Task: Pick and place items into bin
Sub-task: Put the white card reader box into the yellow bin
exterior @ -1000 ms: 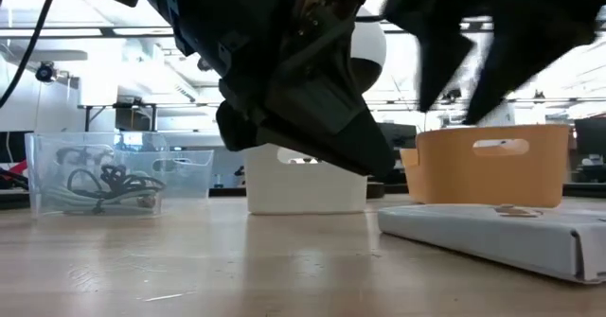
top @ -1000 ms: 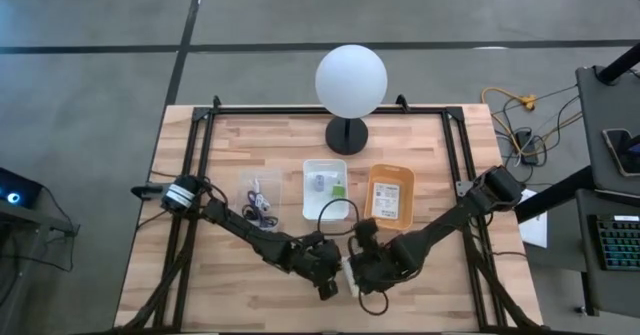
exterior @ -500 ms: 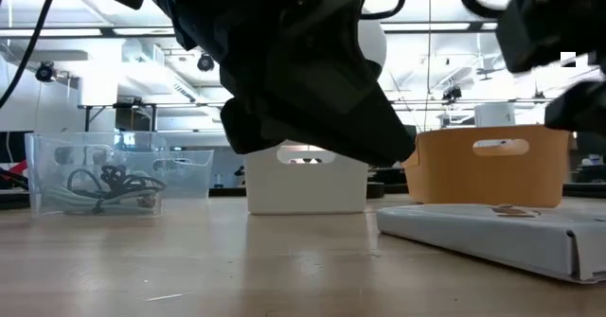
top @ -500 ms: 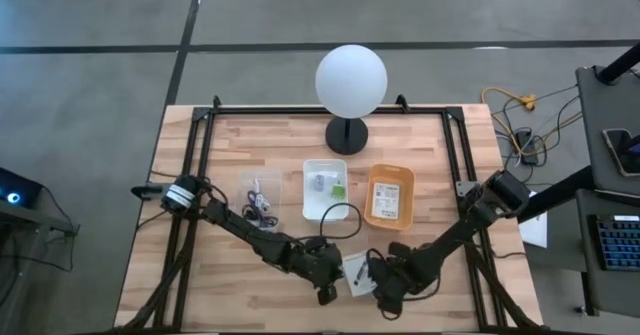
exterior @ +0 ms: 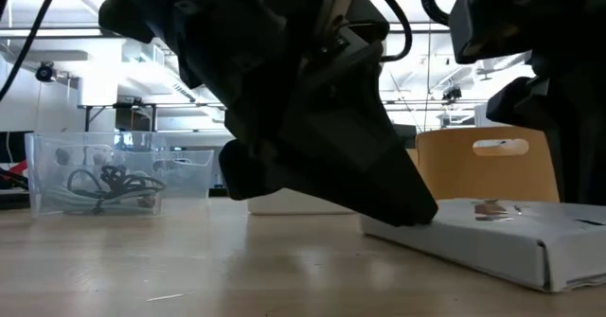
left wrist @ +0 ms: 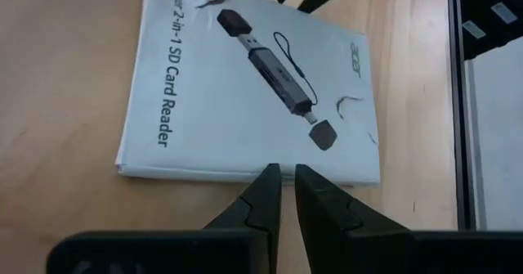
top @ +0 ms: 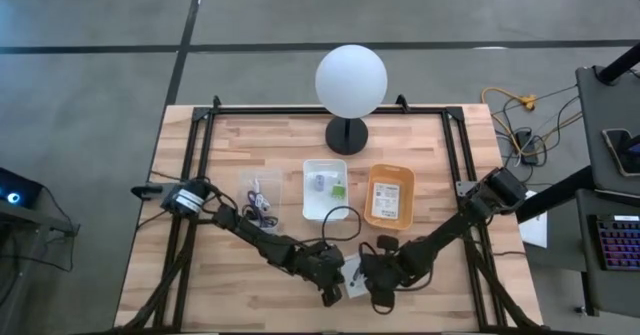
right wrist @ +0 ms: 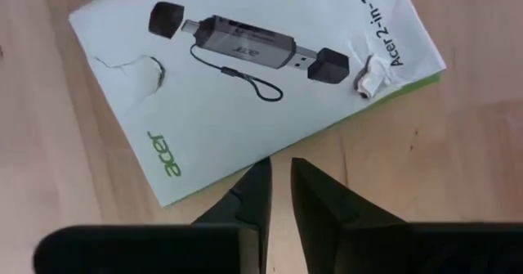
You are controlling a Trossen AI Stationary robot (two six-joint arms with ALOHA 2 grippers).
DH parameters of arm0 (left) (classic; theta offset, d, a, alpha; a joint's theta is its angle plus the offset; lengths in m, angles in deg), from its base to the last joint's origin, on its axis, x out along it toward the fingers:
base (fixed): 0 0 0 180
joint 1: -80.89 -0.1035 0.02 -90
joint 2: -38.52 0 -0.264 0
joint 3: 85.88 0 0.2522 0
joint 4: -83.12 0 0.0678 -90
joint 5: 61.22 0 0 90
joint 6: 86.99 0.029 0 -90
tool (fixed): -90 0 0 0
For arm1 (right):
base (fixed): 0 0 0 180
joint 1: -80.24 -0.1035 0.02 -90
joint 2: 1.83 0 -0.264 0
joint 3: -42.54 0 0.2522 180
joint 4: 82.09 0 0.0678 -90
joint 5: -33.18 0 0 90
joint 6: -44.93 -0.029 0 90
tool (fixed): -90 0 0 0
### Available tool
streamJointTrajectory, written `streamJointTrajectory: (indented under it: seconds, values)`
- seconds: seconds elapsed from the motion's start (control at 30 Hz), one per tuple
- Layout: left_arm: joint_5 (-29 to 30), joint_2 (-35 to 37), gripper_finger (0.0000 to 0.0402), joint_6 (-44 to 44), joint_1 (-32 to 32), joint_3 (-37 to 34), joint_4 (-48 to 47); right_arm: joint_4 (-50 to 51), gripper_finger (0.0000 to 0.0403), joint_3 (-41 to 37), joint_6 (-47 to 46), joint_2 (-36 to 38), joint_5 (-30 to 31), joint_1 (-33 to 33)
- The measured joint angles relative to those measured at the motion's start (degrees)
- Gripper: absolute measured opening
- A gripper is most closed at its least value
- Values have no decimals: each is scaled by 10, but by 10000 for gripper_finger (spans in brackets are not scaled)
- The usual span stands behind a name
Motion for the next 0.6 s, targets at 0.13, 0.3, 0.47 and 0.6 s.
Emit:
streamJointTrajectory:
  seconds: [0.13, 0.3, 0.47, 0.6]
  values:
    - [-7, 2, 26, 1, -3, -1, -4, -6, 40, 0, 13, 0, 1, 0]
    - [-23, 4, 26, 2, -3, -2, -34, -16, 47, 22, 46, 1, 1, 0]
    - [-30, 5, 26, 3, -2, -3, -53, -18, 55, 68, 85, 6, 12, 0]
    - [-23, 2, 26, 3, -3, -4, -51, -32, 58, 100, 98, 7, 49, 2]
